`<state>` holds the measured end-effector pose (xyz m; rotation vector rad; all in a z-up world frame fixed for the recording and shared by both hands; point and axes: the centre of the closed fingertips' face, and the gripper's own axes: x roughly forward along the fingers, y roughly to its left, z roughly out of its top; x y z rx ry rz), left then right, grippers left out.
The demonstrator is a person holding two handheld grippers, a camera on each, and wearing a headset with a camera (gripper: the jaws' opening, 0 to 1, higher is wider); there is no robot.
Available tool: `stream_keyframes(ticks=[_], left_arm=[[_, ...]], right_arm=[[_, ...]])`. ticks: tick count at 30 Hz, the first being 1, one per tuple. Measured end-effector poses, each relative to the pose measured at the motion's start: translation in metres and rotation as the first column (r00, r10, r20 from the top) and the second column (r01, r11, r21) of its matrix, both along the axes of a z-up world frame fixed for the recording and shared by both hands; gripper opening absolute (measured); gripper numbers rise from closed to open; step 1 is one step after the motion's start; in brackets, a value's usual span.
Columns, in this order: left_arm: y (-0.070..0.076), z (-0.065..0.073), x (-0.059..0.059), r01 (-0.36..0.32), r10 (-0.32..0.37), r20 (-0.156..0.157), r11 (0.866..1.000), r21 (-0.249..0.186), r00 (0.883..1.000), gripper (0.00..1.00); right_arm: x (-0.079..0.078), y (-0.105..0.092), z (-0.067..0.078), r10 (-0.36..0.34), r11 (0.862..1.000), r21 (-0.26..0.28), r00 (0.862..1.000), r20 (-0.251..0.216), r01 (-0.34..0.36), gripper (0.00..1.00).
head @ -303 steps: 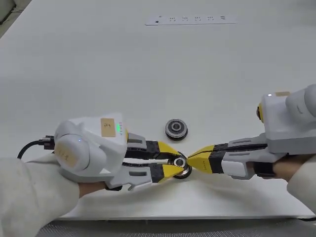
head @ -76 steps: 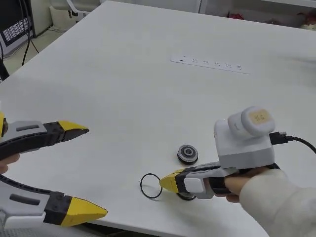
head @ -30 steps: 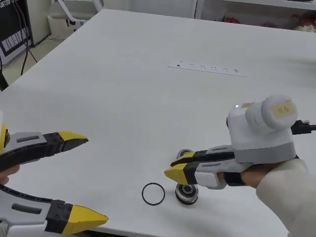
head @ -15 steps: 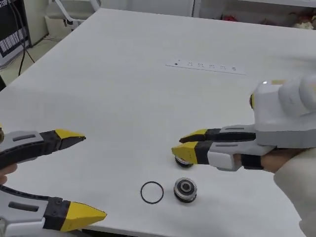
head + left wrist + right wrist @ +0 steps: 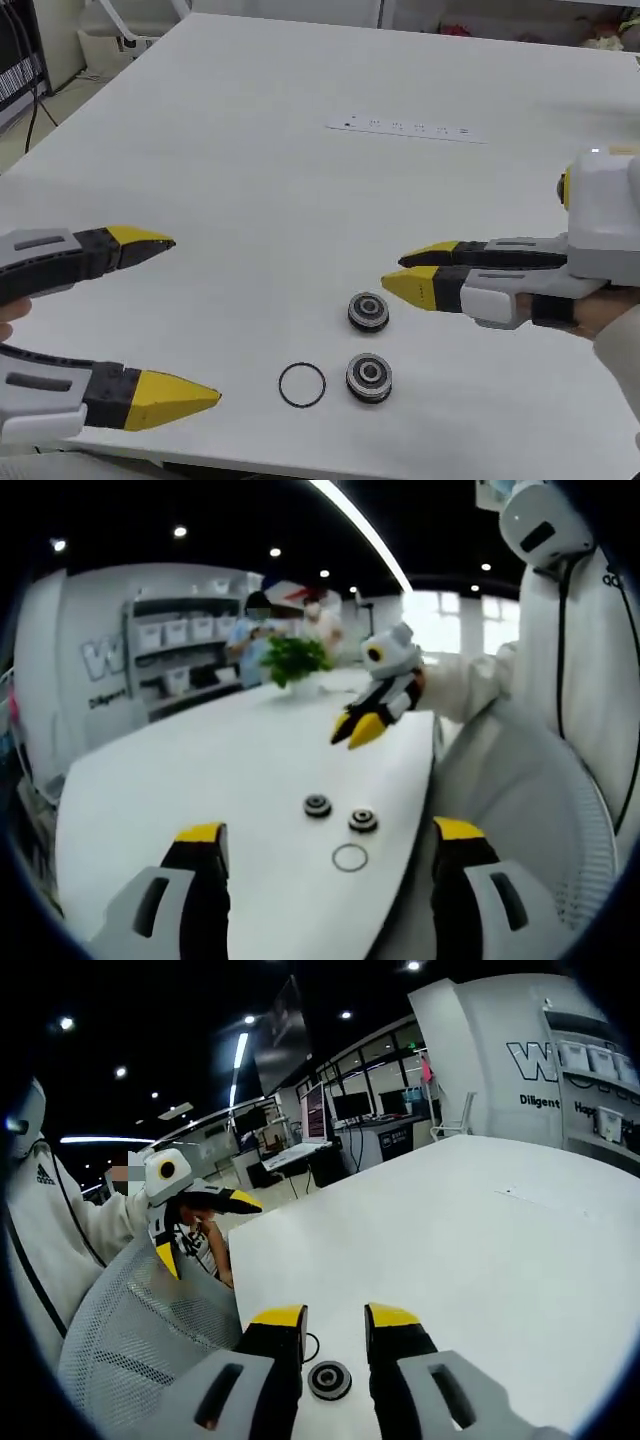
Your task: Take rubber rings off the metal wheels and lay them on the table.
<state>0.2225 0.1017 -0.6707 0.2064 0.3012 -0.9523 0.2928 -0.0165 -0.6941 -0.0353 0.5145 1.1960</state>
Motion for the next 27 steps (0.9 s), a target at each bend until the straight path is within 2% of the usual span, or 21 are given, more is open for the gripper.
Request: stream_keyframes(ticks=[6, 9, 11, 14, 17, 20, 27], left_arm=[[-0.011, 0.015, 0.010, 0.037, -0.037, 0.023, 0.999, -0.007, 0.999, 0.82], [-0.024, 0.026, 0.016, 0.066, -0.066, 0.049, 0.998, -0.012, 0.997, 0.82], [-0.030, 0.029, 0.019, 0.086, -0.085, 0.057, 0.996, -0.005, 0.995, 0.81], [-0.043, 0.027, 0.022, 0.128, -0.129, 0.058, 0.992, 0.012, 0.990, 0.79], [-0.056, 0.024, 0.027, 0.166, -0.168, 0.067, 0.985, 0.037, 0.984, 0.78], [-0.074, 0.026, 0.035, 0.199, -0.199, 0.070, 0.980, 0.012, 0.977, 0.75], [-0.105, 0.016, 0.043, 0.275, -0.277, 0.062, 0.961, 0.026, 0.959, 0.73]], right_arm=[[0.004, -0.012, -0.009, -0.014, 1.000, 0.000, 1.000, -0.013, 0.014, 0.22], [0.005, -0.016, -0.015, -0.018, 1.000, -0.005, 1.000, -0.024, 0.018, 0.22], [0.004, -0.019, -0.021, -0.016, 1.000, -0.011, 0.999, -0.032, 0.016, 0.23], [0.003, -0.022, -0.029, -0.017, 1.000, -0.013, 0.998, -0.057, 0.017, 0.23], [-0.002, -0.023, -0.040, 0.000, 0.999, -0.041, 0.998, -0.065, -0.003, 0.24], [-0.005, -0.023, -0.048, 0.016, 0.998, -0.056, 0.996, -0.085, -0.021, 0.24], [-0.009, -0.025, -0.058, 0.030, 0.997, -0.062, 0.994, -0.107, -0.037, 0.26]])
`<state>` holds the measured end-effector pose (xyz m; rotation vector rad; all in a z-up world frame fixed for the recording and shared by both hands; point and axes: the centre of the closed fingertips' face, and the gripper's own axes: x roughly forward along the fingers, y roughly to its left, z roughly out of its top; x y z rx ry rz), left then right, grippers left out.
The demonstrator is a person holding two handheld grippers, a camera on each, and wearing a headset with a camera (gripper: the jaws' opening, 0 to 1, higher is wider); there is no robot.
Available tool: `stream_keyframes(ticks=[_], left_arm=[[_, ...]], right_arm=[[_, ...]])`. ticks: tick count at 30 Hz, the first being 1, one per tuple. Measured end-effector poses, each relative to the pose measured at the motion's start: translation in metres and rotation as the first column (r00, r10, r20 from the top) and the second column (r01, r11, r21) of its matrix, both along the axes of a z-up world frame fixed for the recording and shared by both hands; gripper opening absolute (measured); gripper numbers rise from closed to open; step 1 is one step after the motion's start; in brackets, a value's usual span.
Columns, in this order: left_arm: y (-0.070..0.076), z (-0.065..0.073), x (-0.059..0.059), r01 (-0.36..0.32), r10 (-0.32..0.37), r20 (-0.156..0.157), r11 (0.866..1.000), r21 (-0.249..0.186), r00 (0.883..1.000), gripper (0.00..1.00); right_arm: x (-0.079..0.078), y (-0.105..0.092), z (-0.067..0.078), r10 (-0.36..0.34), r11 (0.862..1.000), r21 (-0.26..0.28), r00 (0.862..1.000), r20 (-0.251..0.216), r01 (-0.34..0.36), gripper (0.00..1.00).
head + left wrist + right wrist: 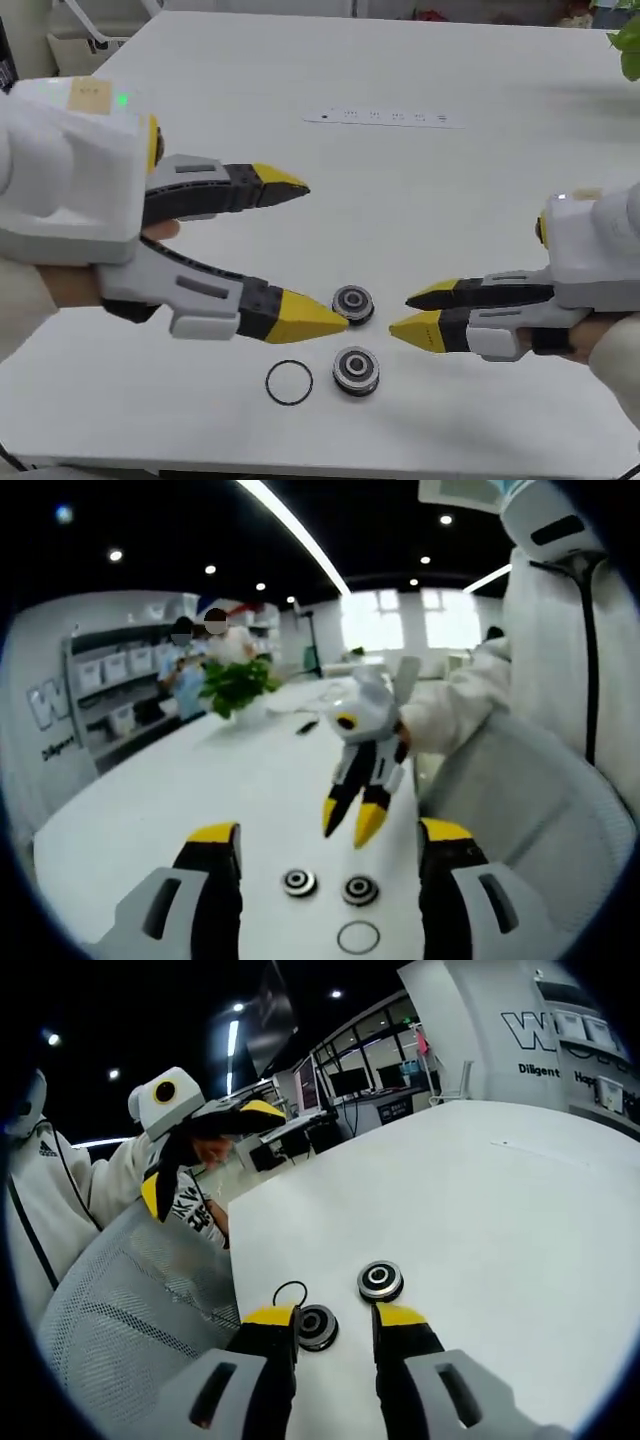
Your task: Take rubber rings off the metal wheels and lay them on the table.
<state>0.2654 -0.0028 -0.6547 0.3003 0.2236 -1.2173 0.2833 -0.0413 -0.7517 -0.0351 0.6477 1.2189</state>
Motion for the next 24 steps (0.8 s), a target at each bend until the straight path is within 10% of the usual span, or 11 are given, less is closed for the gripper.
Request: stream_keyframes(ticks=[24], left_arm=[[-0.012, -0.068, 0.005, 0.008, -0.003, -0.074, 0.998, 0.068, 0.997, 0.61]], right_arm=[[-0.023, 0.009, -0.034, 0.120, 0.989, -0.078, 0.991, -0.050, -0.124, 0.29]])
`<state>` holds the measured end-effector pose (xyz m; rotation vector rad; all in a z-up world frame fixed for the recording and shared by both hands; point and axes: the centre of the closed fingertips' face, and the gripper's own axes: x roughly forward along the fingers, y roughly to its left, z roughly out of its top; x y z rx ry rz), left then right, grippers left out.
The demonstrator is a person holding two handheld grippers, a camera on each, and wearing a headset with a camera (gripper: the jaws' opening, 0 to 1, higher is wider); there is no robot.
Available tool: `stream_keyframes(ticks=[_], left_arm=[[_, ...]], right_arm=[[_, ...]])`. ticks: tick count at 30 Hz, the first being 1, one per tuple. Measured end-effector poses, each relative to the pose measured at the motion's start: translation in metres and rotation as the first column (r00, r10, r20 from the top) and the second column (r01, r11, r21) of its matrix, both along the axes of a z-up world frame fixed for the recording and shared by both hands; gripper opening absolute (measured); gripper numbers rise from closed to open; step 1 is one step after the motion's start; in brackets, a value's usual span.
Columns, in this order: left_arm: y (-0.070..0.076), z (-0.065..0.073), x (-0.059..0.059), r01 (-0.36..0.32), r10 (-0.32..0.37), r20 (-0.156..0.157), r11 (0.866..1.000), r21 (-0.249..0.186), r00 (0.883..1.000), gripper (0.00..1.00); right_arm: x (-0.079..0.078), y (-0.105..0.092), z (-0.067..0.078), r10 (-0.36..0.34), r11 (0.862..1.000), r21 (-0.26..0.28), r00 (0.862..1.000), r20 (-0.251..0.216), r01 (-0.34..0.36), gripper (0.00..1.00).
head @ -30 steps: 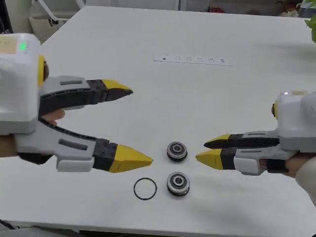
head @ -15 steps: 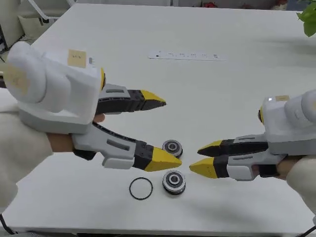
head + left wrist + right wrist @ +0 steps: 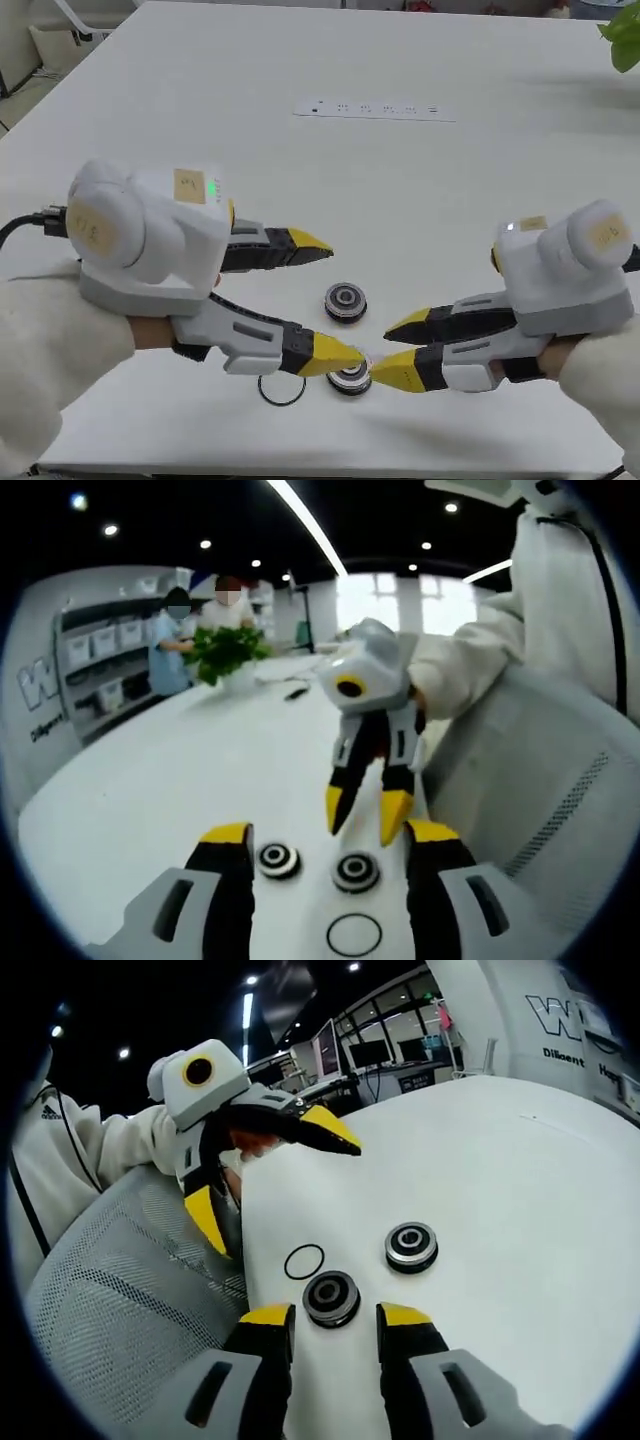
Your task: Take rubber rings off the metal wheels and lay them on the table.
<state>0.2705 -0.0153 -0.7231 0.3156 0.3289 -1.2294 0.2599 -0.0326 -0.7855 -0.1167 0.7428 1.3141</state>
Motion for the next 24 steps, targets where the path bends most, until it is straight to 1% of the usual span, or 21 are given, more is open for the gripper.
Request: stream_keyframes(ticks=[5, 7, 9, 12, 16, 20, 22, 24], left_arm=[[-0.002, -0.011, -0.001, -0.013, 0.013, -0.022, 1.000, 0.003, 1.000, 0.61], [-0.002, -0.012, -0.001, -0.014, 0.014, -0.021, 1.000, 0.004, 1.000, 0.59], [-0.002, -0.013, -0.002, -0.011, 0.012, -0.020, 1.000, 0.005, 1.000, 0.57], [-0.003, -0.019, -0.003, -0.012, 0.012, -0.029, 1.000, 0.006, 1.000, 0.55], [-0.004, -0.028, -0.006, -0.003, 0.004, -0.033, 1.000, 0.027, 0.999, 0.52], [-0.006, -0.034, -0.008, 0.008, -0.006, -0.041, 0.999, 0.034, 0.999, 0.47], [-0.008, -0.036, -0.010, 0.021, -0.019, -0.037, 0.999, 0.037, 0.999, 0.44], [-0.009, -0.040, -0.011, 0.032, -0.031, -0.035, 0.998, 0.049, 0.999, 0.44]], right_arm=[[-0.001, 0.001, -0.003, 0.012, 1.000, -0.007, 1.000, 0.010, -0.012, 0.28], [-0.002, 0.002, -0.006, 0.018, 1.000, -0.010, 1.000, 0.005, -0.018, 0.28], [-0.005, 0.003, -0.009, 0.033, 0.999, -0.022, 0.999, 0.012, -0.033, 0.27], [-0.005, 0.005, -0.011, 0.042, 0.999, -0.033, 0.999, 0.025, -0.041, 0.27], [-0.005, 0.005, -0.014, 0.051, 0.998, -0.045, 0.998, 0.037, -0.049, 0.27], [-0.007, 0.005, -0.017, 0.060, 0.997, -0.056, 0.997, 0.039, -0.058, 0.26], [-0.007, 0.006, -0.017, 0.064, 0.996, -0.057, 0.997, 0.045, -0.062, 0.26], [-0.007, 0.006, -0.018, 0.067, 0.996, -0.061, 0.996, 0.052, -0.064, 0.25]])
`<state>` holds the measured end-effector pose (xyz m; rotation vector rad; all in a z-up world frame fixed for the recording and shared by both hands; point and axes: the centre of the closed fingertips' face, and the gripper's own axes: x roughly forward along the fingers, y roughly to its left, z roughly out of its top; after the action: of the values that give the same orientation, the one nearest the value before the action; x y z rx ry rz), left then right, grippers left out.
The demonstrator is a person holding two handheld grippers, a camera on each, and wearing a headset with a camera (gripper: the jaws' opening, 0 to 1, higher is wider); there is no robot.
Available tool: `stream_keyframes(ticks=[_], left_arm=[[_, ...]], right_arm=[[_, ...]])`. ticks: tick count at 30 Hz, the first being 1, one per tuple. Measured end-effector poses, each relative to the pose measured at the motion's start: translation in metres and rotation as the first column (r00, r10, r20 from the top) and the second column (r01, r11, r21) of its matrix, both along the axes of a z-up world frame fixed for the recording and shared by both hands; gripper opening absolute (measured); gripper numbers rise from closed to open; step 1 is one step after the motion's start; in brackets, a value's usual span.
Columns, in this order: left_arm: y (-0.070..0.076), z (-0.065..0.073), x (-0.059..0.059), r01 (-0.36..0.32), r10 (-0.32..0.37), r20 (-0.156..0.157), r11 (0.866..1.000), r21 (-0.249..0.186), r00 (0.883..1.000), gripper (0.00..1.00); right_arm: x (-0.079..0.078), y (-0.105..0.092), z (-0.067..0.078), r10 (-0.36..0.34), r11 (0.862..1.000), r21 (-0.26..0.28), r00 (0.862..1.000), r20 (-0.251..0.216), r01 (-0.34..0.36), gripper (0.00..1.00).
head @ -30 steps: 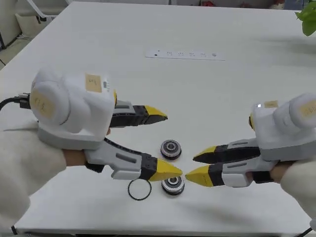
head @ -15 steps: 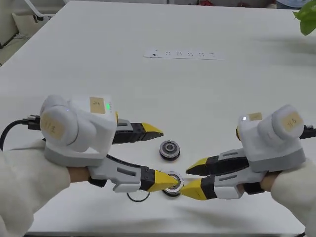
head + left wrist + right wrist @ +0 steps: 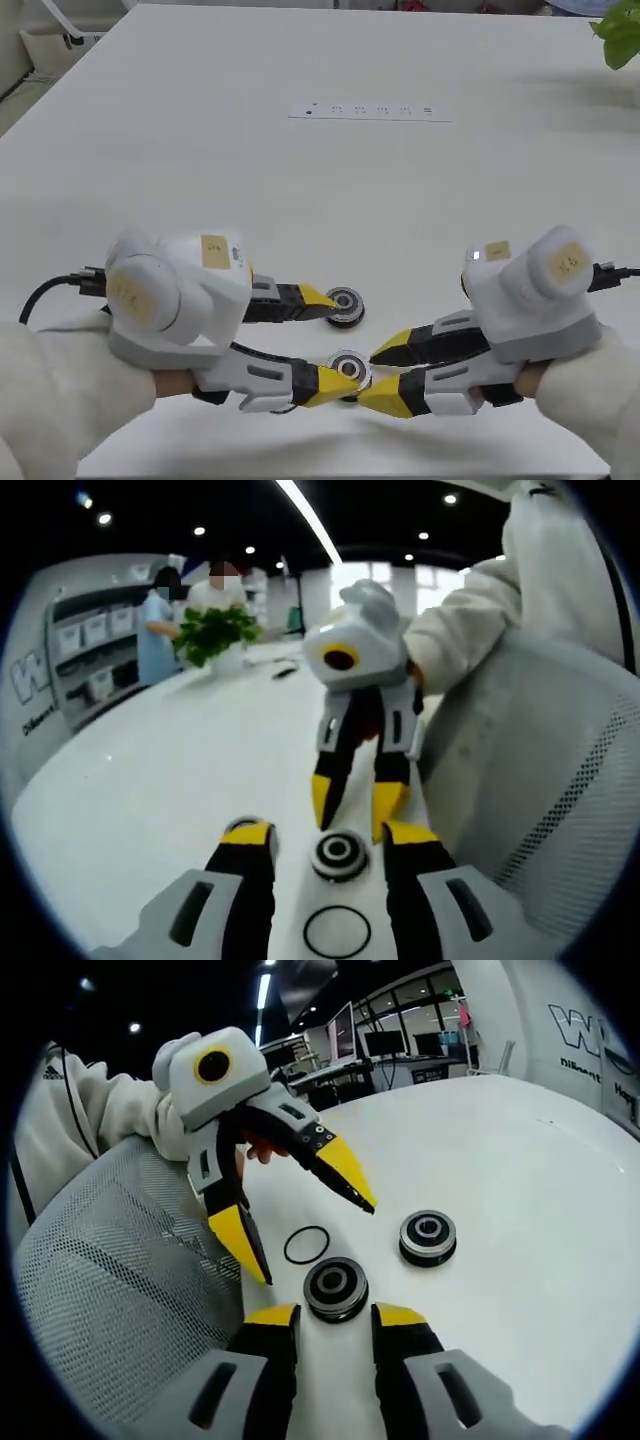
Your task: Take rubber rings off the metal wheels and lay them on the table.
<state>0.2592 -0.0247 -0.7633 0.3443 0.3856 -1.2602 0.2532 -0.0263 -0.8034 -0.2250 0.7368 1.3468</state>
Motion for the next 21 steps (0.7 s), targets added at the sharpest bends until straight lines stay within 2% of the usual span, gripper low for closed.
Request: stream_keyframes(ticks=[5, 11, 21], left_arm=[[-0.003, -0.004, 0.000, 0.004, -0.004, 0.003, 1.000, -0.001, 1.000, 0.42], [-0.003, -0.015, -0.006, 0.025, -0.025, -0.012, 1.000, 0.011, 1.000, 0.32], [-0.002, -0.017, -0.001, -0.014, 0.013, -0.046, 0.999, -0.029, 0.999, 0.22]], right_arm=[[0.001, 0.000, -0.002, 0.009, 1.000, -0.003, 1.000, 0.015, -0.008, 0.23], [0.001, -0.001, -0.004, 0.009, 1.000, -0.006, 1.000, 0.019, -0.008, 0.22], [0.002, 0.000, -0.005, 0.014, 1.000, 0.000, 1.000, 0.028, -0.014, 0.20]])
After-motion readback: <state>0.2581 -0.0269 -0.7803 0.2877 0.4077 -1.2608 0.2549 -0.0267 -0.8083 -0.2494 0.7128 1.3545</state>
